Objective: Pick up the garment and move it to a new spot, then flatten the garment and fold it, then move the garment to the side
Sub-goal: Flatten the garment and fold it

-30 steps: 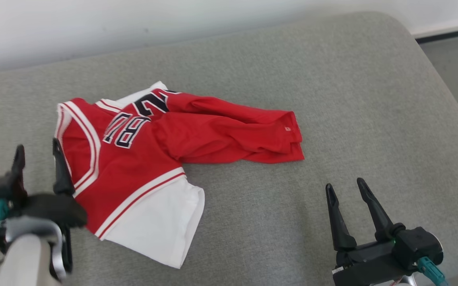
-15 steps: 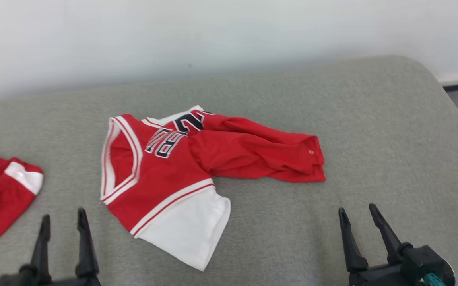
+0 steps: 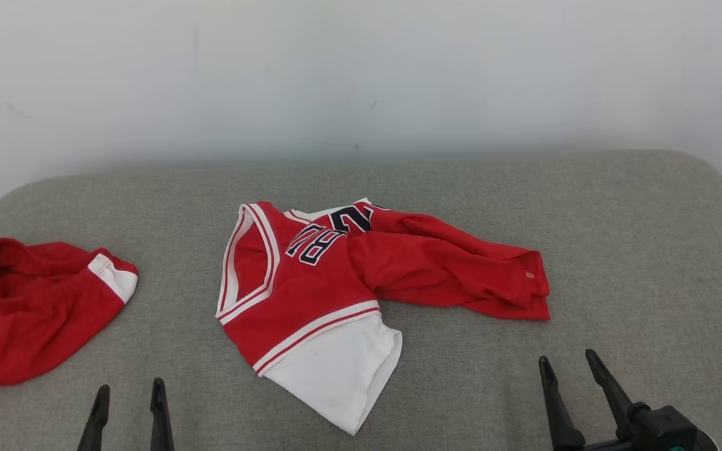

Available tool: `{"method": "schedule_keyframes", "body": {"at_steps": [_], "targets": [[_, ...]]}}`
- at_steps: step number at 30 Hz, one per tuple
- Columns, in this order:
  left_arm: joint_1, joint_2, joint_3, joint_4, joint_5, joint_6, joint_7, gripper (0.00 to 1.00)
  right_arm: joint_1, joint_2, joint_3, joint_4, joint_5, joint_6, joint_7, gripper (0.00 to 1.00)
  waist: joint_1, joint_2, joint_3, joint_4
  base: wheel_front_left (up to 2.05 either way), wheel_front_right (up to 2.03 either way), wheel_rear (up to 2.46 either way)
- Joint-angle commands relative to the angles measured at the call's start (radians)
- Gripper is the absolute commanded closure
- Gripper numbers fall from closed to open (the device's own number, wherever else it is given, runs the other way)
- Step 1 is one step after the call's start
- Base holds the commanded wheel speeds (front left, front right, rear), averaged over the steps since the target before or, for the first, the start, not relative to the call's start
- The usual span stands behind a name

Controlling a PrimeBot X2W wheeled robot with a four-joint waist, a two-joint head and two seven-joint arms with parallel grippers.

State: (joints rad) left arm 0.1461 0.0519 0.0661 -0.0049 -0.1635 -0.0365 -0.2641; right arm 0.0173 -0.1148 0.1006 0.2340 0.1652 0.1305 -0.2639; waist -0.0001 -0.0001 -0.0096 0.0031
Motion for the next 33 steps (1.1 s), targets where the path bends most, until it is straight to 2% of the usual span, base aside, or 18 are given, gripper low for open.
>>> {"method": "schedule_keyframes", "body": {"at_steps": [1,11,15,18,23,26,33], "targets": [[-0.001,-0.002,-0.003,0.005,0.005,-0.001,0.0,0.0,-0.006,-0.007,0.004,0.005,-0.001,0.001,-0.001,0.0,0.0001,0.0001,-0.011,0.011,0.0,0.0,0.0],[0.003,-0.002,-0.033,0.015,-0.014,0.016,0.0,0.0,-0.046,-0.03,0.024,0.034,0.015,0.001,0.011,0.0,0.0001,0.0001,-0.007,0.014,0.0,0.0,0.0],[0.003,-0.001,-0.041,0.012,-0.023,0.025,0.0,0.0,-0.122,-0.056,0.034,0.092,0.046,0.001,0.114,0.0,0.0001,0.0001,0.007,0.011,0.0,0.0,0.0],[-0.014,-0.001,-0.048,0.008,-0.023,0.025,0.0,0.0,-0.212,-0.081,0.038,0.156,0.075,0.001,0.214,0.0,0.0001,0.0001,0.028,0.015,0.0,0.0,0.0],[-0.045,-0.001,-0.062,-0.001,-0.019,0.018,0.0,0.0,-0.373,-0.109,0.029,0.297,0.136,0.001,0.307,0.0,0.0001,0.0001,0.074,0.037,0.0,0.0,0.0],[-0.065,-0.001,-0.071,-0.004,-0.014,0.014,0.0,0.0,-0.482,-0.112,0.018,0.427,0.189,0.001,0.344,0.0,0.0001,0.0001,0.107,0.062,0.0,0.0,0.0],[-0.091,-0.001,-0.083,-0.006,-0.008,0.013,0.0,0.0,-0.609,-0.129,0.059,0.583,0.27,0.001,0.374,0.0,0.0001,0.0001,0.158,0.093,0.0,0.0,0.0]]}}
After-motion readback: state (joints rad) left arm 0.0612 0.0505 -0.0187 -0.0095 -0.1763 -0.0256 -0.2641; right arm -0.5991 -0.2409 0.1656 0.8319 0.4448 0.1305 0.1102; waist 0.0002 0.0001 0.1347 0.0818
